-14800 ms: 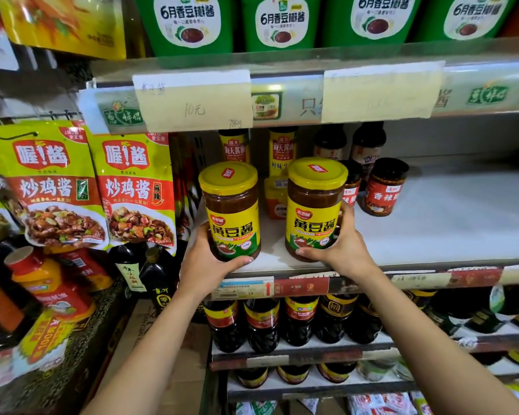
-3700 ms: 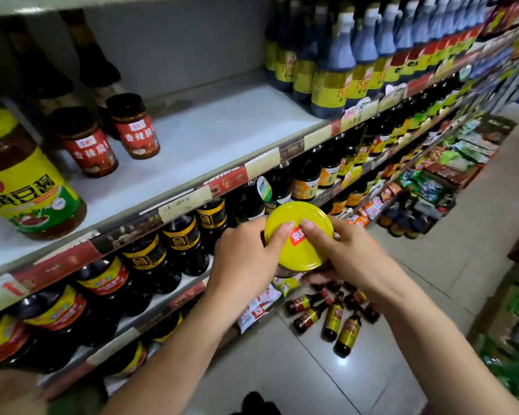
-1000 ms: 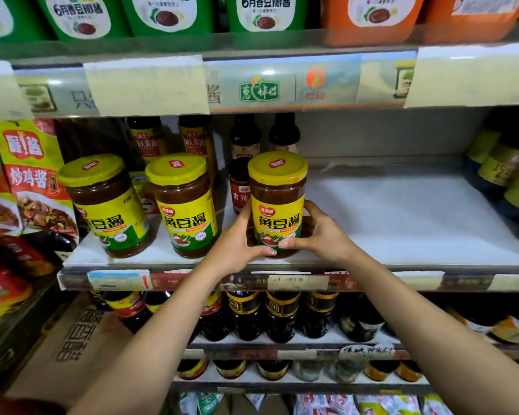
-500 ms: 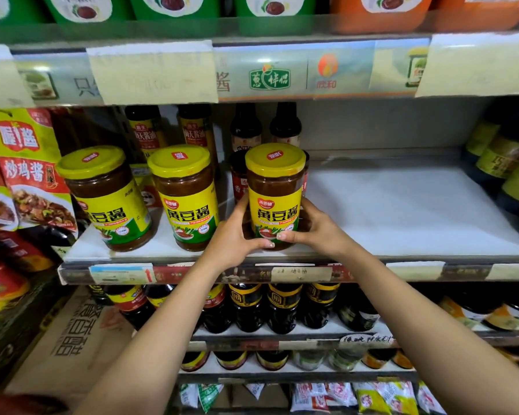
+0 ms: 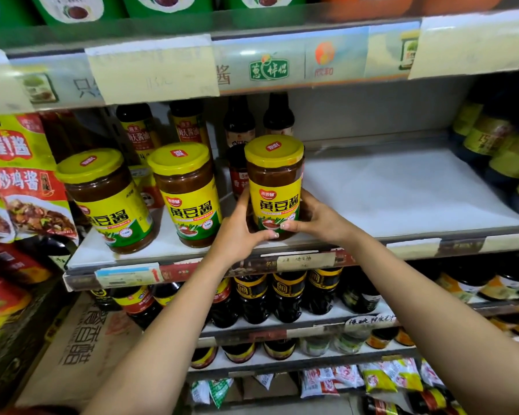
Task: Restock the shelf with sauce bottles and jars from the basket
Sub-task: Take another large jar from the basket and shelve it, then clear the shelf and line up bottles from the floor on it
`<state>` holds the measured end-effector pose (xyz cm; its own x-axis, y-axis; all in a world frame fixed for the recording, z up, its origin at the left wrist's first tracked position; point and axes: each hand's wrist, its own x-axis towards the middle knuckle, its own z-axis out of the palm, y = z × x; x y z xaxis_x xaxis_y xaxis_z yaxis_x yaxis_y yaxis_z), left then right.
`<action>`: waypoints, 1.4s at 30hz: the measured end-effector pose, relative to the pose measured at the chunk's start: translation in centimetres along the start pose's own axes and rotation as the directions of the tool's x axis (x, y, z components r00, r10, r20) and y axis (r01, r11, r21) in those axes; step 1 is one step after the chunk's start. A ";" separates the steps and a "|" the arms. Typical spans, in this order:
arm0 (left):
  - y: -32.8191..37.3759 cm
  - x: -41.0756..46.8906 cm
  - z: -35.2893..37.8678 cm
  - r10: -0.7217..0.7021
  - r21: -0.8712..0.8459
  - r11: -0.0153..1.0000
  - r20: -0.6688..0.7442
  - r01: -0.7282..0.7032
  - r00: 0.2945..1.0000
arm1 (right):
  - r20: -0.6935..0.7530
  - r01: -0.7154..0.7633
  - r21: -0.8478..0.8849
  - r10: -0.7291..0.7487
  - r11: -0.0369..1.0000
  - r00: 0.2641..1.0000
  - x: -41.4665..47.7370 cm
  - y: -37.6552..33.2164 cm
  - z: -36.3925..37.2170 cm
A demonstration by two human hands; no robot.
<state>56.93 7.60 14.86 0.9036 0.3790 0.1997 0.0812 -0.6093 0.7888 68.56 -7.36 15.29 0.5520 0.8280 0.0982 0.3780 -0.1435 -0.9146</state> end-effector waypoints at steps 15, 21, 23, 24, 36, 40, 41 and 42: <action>3.0 -7.5 5.3 0.217 -0.081 0.964 -0.311 -0.254 0.925 | -0.618 0.000 0.006 0.003 1.000 0.786 -12.1 0.4 1.7; 5.2 -9.2 11.4 0.262 -0.229 0.930 -0.138 -0.288 0.955 | -0.717 -0.165 0.001 0.116 0.986 0.688 -20.3 3.5 0.5; 6.4 -9.7 14.0 0.275 -0.267 0.923 -0.041 -0.276 0.960 | -0.756 -0.208 0.007 0.141 0.978 0.639 -23.3 4.6 -0.5; 7.0 -10.0 15.3 0.284 -0.280 0.921 0.002 -0.272 0.959 | -0.772 -0.231 0.001 0.147 0.973 0.618 -24.7 5.1 -0.9; 12.7 -15.6 31.7 0.214 -0.408 0.912 0.539 0.030 0.814 | -0.867 -0.444 0.271 0.417 0.854 0.273 -43.9 10.9 -3.8; 13.2 -17.8 36.3 0.222 -0.340 0.940 0.661 0.023 0.716 | -0.846 -0.464 0.415 0.519 0.783 0.119 -48.9 12.6 -2.7; 13.2 -18.2 37.2 0.220 -0.322 0.947 0.692 0.021 0.687 | -0.826 -0.464 0.456 0.555 0.760 0.097 -49.7 13.0 -2.3; 13.1 -18.5 38.1 0.215 -0.307 0.951 0.726 0.027 0.654 | -0.807 -0.474 0.487 0.585 0.733 0.075 -50.5 13.4 -2.0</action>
<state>57.33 -33.91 -0.65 0.9133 -0.3887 -0.1216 -0.0271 -0.3559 0.9341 47.20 -52.19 -1.18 0.8628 -0.4594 -0.2111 -0.3466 -0.2335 -0.9085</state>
